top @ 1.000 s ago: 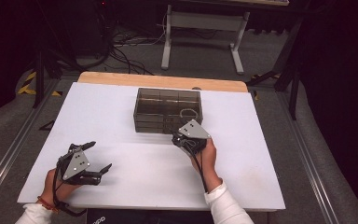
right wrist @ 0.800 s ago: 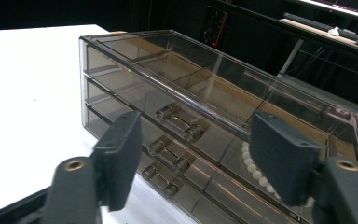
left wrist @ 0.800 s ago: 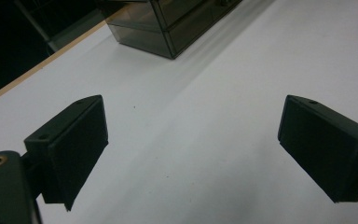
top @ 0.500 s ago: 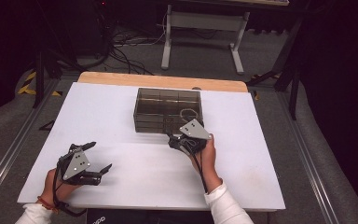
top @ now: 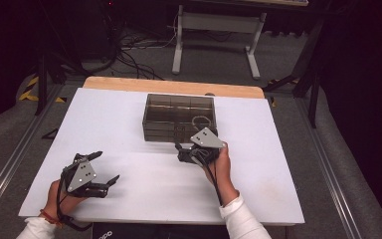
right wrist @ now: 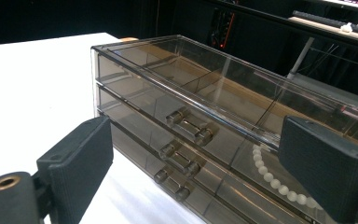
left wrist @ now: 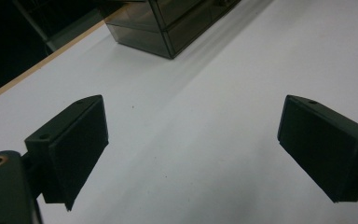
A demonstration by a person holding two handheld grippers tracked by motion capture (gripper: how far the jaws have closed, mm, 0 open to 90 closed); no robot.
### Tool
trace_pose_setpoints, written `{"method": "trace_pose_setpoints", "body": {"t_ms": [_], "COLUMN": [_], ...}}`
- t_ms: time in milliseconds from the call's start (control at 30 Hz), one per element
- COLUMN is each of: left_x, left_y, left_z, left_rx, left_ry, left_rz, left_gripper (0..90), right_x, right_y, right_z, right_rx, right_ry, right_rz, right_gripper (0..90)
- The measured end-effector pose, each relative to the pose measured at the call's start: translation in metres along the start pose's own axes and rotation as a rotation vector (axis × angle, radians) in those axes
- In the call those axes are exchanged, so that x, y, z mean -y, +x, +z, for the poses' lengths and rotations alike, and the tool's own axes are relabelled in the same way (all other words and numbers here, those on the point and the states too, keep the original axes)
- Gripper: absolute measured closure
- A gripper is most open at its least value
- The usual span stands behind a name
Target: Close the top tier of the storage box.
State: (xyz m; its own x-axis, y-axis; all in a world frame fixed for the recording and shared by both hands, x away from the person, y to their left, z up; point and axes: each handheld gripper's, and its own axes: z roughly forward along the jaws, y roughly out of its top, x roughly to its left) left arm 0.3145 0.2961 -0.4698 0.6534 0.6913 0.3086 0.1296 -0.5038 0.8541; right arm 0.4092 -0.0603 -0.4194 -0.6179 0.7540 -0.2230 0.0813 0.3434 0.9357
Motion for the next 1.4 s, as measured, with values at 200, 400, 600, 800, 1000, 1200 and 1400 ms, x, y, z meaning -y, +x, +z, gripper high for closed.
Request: {"method": "trace_pose_setpoints", "body": {"t_ms": [200,400,600,800,1000,1200,1400], "left_x": [0.0,0.0,0.001,0.001,0.001,0.001,0.001], "left_y": [0.0,0.0,0.0,0.0,0.0,-0.001,0.0], "left_z": [0.0,-0.001,0.0,0.0,-0.001,0.0,0.0], "left_rx": [0.001,-0.002,0.002,0.001,-0.001,-0.001,-0.001], "left_ry": [0.002,0.001,0.007,0.008,0.008,0.005,0.006], "left_rz": [0.0,0.001,0.003,0.003,0.002,0.006,0.005], "left_gripper": [9.4,9.4,9.5,9.3,9.3,9.2,9.2], "right_x": [-0.002,-0.004,-0.005,-0.007,-0.009,-0.009,-0.009], "right_y": [0.0,-0.002,-0.003,-0.003,-0.005,-0.005,-0.004], "right_z": [-0.005,-0.013,-0.018,-0.025,-0.033,-0.037,-0.04], "right_rx": [0.008,0.041,0.037,0.045,0.057,0.057,0.041], "right_ry": [0.002,-0.019,-0.01,-0.02,-0.045,-0.042,-0.027], "right_rz": [-0.009,-0.008,-0.019,-0.034,-0.029,-0.039,-0.061], "right_gripper": [12.4,13.6,13.3,14.3,15.0,14.7,14.0]}}
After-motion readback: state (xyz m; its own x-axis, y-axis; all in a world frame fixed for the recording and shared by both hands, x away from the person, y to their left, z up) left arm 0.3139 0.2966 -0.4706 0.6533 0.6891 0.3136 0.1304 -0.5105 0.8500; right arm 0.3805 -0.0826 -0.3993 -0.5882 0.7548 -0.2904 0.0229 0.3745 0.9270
